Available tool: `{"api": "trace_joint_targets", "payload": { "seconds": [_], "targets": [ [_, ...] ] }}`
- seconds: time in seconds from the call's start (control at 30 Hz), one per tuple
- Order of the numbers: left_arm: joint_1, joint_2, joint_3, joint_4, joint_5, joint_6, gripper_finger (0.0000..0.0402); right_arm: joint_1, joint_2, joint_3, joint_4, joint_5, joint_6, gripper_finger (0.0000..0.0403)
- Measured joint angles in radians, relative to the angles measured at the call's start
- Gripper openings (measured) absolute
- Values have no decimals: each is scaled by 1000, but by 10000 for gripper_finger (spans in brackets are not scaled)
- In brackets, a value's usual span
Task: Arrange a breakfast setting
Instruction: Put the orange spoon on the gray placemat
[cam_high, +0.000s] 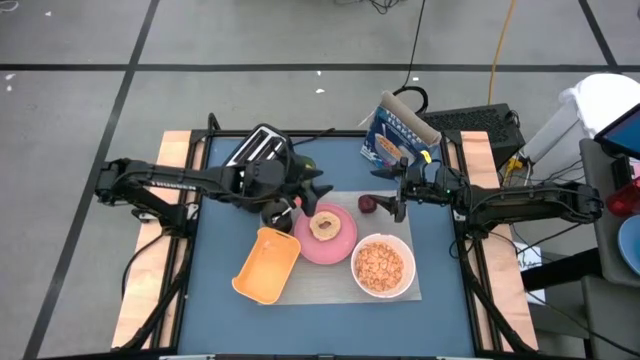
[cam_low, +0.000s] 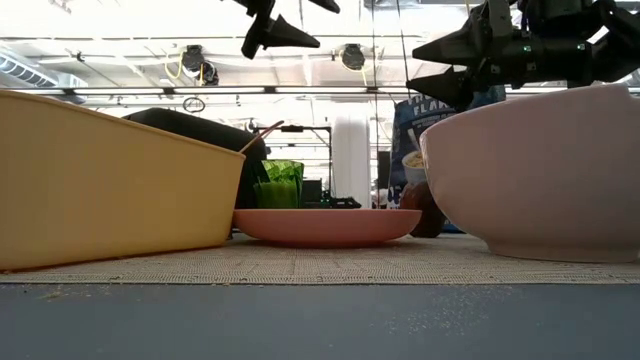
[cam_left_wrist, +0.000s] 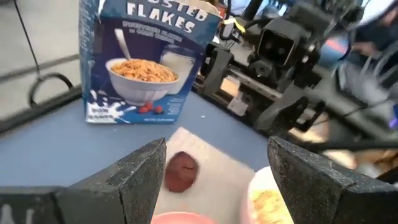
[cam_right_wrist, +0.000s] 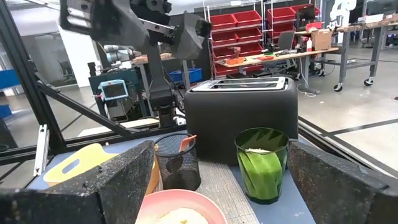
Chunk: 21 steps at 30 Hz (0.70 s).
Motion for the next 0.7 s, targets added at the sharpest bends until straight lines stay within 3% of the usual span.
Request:
{"api": "trace_joint_targets", "payload": {
  "seconds": [0.23,0.5,0.7],
  "targets": [
    [-4,0,0,-186,27,176,283,0,0,0,-1,0,-1,354],
    [-44,0,0,-543,24,190,283,0,0,0,-10,0,-1,354],
    [-62,17,0,-609,-20,190,283,0,0,0,-15,0,-1,354]
  ]
}}
